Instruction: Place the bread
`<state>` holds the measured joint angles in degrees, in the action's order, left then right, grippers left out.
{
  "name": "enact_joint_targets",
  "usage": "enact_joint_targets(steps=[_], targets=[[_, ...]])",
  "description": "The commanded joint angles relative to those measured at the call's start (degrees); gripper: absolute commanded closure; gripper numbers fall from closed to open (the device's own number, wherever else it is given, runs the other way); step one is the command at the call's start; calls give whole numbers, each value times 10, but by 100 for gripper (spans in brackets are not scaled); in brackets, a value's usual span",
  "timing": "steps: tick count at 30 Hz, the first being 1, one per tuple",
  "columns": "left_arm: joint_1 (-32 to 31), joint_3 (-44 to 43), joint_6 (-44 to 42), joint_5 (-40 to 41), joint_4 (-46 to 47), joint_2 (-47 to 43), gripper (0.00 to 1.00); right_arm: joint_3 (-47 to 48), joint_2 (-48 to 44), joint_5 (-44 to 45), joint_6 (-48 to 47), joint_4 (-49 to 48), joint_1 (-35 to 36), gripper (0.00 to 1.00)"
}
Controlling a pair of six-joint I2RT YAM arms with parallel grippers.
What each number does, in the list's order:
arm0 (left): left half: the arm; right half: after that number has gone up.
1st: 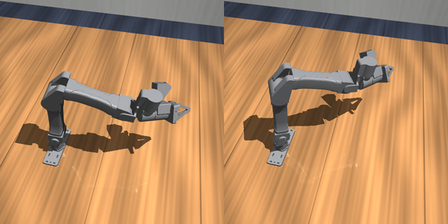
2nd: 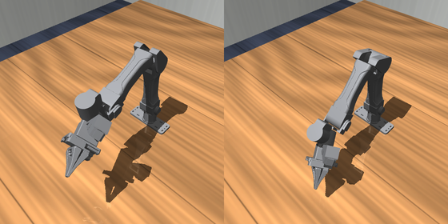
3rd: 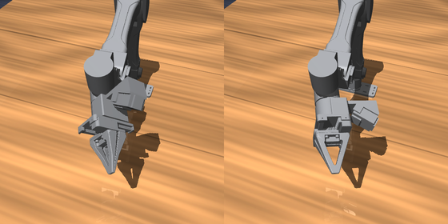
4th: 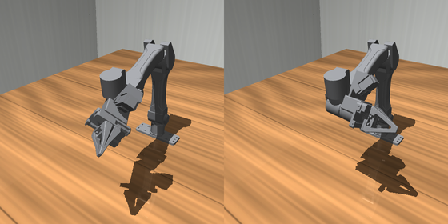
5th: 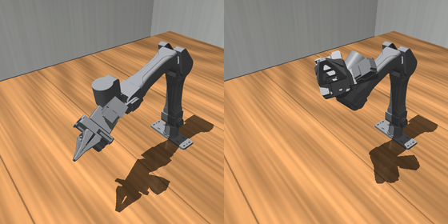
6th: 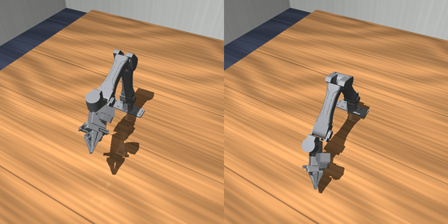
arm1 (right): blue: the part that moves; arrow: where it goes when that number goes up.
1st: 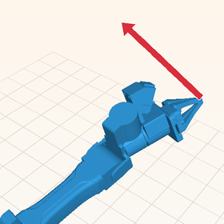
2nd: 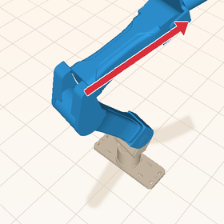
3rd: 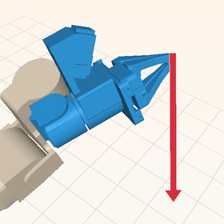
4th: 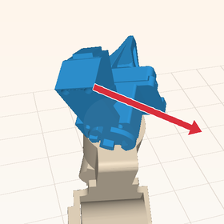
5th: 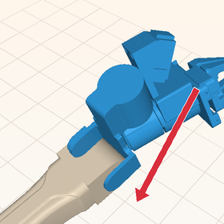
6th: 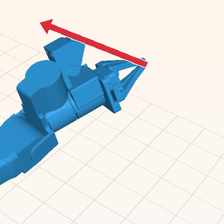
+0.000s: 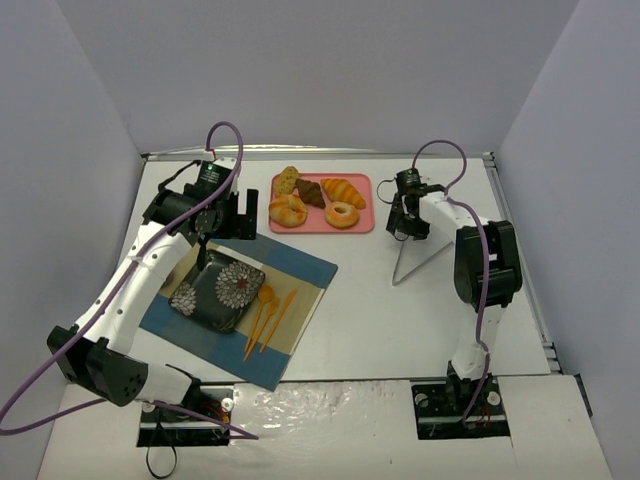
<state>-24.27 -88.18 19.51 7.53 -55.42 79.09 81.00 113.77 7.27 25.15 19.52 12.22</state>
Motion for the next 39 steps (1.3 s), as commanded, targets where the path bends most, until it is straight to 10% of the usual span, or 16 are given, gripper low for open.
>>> enact_joint_targets(steps=[1,15,21,39], targets=[[1,-3,-7,5,19,-17,3,24,-74,46,26,53,18,40],[1,25,2,-18,37,-43,3,-108,-199,168,371,79,48,20],[1,33,1,-19,38,-64,3,-84,-151,158,358,78,49,0],[3,39,-2,-1,33,-72,3,-119,-125,153,316,75,32,0]])
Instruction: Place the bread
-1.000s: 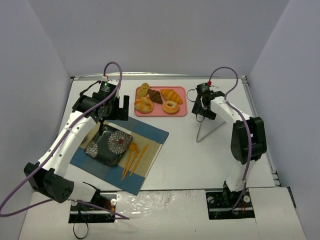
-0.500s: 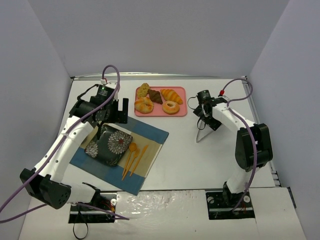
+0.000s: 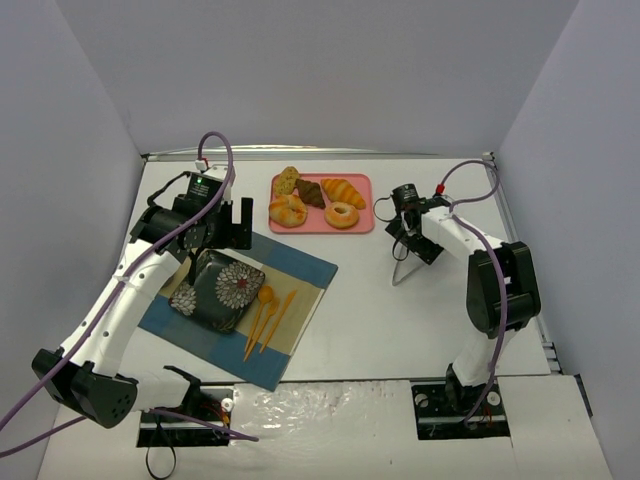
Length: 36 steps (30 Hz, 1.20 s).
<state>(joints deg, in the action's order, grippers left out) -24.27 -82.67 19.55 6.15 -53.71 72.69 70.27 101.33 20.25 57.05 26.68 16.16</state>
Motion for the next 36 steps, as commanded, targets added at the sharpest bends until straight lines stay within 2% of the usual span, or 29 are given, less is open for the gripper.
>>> enact_joint_targets(steps=[1,36], targets=[[3,-16,-2,14,16,-8,3,-17,-2,25,0,3,-8,0],[3,-30,-8,16,17,27,3,-41,44,-1,-36,-61,-34,0]])
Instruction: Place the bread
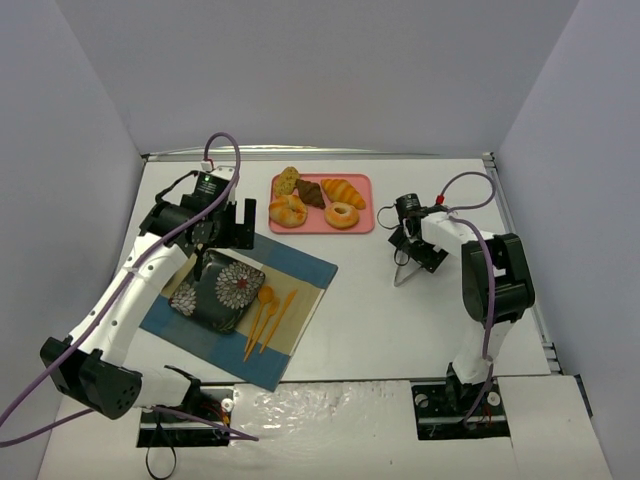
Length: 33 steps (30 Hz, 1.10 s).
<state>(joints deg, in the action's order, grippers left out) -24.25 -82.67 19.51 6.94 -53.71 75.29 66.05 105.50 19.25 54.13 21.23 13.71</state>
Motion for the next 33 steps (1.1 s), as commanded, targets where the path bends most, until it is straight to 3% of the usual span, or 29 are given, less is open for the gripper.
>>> enact_joint_targets(steps=[1,13,23,28,33], targets=[[3,-30,-8,9,17,2,3,1,5,8,-8,-9,-11,0],[3,-37,-11,11,13,12,3,-4,23,21,-24,-31,-14,0],[3,-35,-11,13,13,13,3,-33,15,22,-26,-45,-13,9],[3,-35,-11,12,13,15,3,-46,8,21,-28,-50,-12,21],[3,-35,-11,12,14,16,3,-59,5,18,-32,-56,-9,45]])
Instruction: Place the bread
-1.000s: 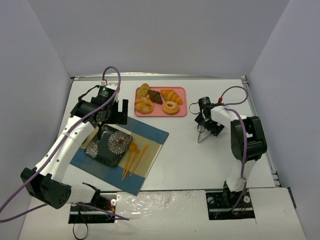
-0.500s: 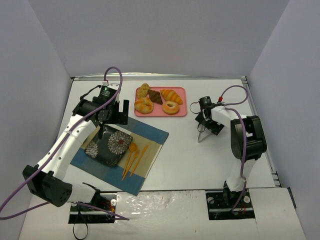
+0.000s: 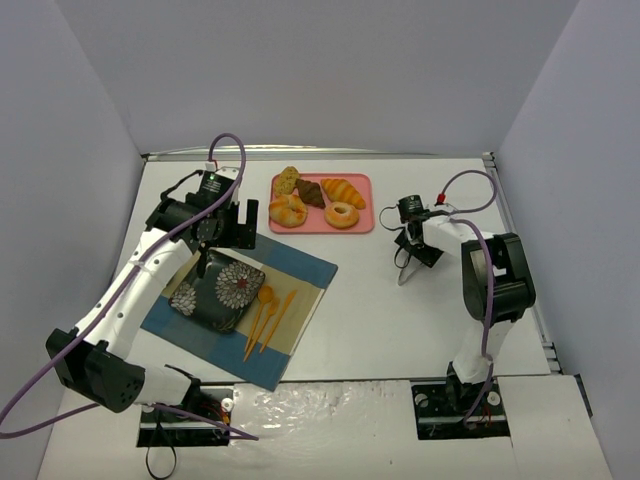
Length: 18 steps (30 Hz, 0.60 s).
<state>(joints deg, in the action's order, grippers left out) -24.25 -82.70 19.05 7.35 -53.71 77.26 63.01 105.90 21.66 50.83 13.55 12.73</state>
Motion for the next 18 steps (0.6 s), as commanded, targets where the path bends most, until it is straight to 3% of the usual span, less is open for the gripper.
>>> enact_joint_targets(steps=[1,6,11,18], targets=[[3,-34,-7,8,14,-3,3,-32,0,-6,1,19,2,48],[3,-34,-8,8,15,-1,3,-46,0,-6,3,14,10,64],[3,-32,-7,9,15,0,3,-55,-9,-2,1,14,22,97],[3,-31,-6,11,16,3,3,-61,-40,-2,-7,17,34,100]])
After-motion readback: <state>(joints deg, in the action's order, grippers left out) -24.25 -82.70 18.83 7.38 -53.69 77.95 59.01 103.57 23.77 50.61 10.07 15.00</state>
